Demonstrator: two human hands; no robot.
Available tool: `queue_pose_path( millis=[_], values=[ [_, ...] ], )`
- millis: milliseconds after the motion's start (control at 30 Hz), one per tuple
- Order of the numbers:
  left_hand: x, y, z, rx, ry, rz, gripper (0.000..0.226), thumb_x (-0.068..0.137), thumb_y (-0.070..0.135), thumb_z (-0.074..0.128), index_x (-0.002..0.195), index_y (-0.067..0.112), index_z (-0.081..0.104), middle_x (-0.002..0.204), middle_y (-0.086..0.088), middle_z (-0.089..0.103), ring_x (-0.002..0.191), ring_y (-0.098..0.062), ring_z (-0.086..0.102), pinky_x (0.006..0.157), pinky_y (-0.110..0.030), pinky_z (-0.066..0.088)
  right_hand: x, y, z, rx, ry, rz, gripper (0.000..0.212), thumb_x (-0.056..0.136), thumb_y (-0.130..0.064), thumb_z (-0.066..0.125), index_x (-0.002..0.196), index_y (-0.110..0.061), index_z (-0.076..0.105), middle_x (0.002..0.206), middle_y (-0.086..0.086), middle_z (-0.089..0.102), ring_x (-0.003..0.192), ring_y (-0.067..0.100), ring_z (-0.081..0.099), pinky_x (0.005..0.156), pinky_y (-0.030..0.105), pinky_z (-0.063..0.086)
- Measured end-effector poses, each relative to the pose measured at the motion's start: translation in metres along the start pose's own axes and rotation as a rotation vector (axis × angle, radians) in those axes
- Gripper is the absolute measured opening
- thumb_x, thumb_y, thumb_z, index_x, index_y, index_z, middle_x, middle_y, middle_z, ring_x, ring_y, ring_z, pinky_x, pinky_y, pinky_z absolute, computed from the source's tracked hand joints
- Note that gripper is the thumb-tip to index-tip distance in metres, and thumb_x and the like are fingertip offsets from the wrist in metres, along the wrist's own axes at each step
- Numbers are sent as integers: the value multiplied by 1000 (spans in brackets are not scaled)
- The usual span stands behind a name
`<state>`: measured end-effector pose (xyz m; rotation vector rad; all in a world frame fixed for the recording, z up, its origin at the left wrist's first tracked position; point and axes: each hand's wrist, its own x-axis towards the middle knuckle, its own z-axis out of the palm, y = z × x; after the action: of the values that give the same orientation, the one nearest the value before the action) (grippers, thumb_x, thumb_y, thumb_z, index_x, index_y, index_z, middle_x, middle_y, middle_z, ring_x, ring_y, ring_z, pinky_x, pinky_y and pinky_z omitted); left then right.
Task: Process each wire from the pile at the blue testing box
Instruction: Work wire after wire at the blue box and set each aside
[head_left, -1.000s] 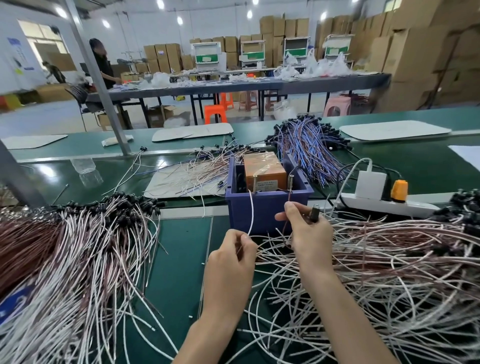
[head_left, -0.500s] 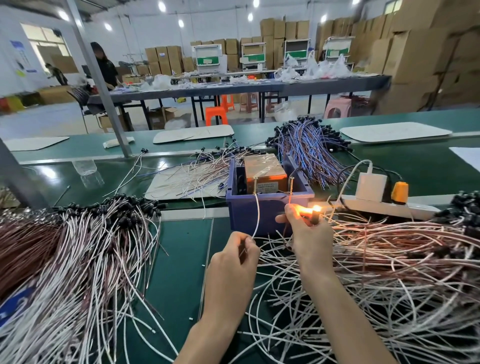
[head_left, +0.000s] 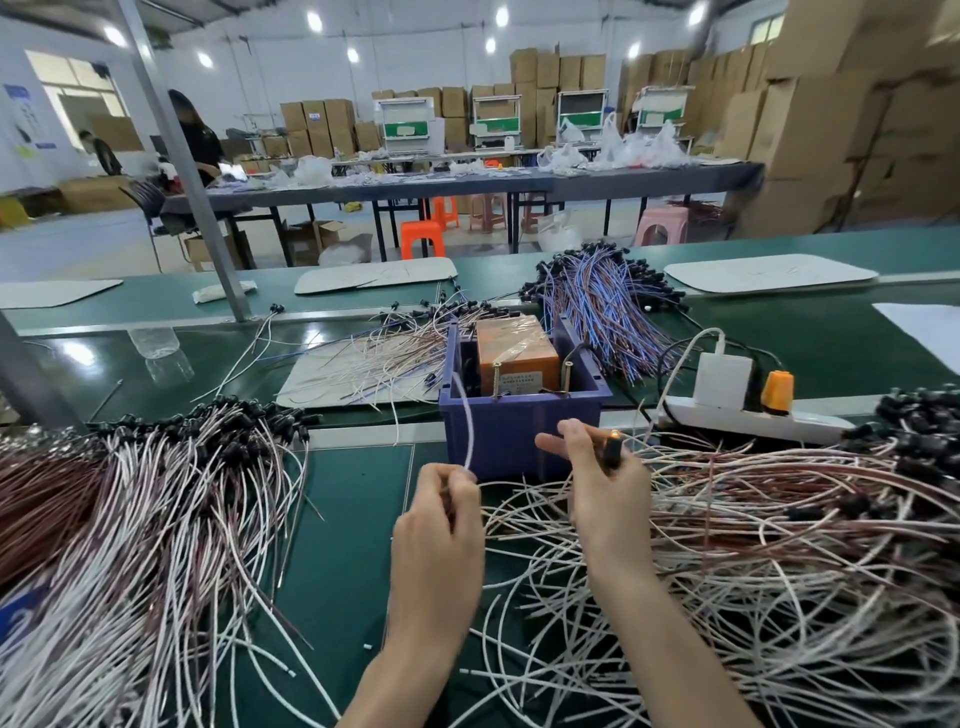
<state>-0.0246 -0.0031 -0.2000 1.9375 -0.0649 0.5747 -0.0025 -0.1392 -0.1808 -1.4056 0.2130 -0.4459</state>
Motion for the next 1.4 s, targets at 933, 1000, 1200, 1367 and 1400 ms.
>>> queue_pose_path(
  millis=[933,1000,1200,1367,1400],
  values=[
    [-4,18,-4,-280,-434,-270,67,100,54,42,53,12,66,50,-13,60,39,-17,43,39,-21,34,32,-119,-148,-654,483,-426,31,100,-22,51,129,-20,59,130,0,55,130,20,44,109,36,37],
    [-2,22,-9,-274,-406,-264,67,102,51,41,51,13,66,50,-12,60,39,-15,45,38,-20,35,17,-112,-125,-696,375,-531,28,101,-21,50,127,-21,59,120,-9,54,123,10,45,101,17,33],
    [24,28,-44,-171,-398,-210,64,105,45,43,56,13,70,56,-11,66,42,-13,51,39,-19,39,-35,-53,-40,-894,-92,-713,31,98,-23,52,128,-20,60,122,-4,63,120,13,50,110,28,37],
    [64,-9,-106,459,-252,-99,43,104,35,47,79,10,71,69,-5,72,52,-15,57,59,-38,54,-47,-2,3,-929,-328,-419,45,101,-30,49,146,-25,43,138,-1,57,131,16,46,118,37,29],
    [72,-19,-119,605,-220,-99,39,104,37,45,89,8,67,75,-6,71,59,-17,61,64,-40,57,-44,4,5,-910,-345,-315,48,102,-31,48,149,-23,39,140,1,55,131,19,47,116,38,32]
  ],
)
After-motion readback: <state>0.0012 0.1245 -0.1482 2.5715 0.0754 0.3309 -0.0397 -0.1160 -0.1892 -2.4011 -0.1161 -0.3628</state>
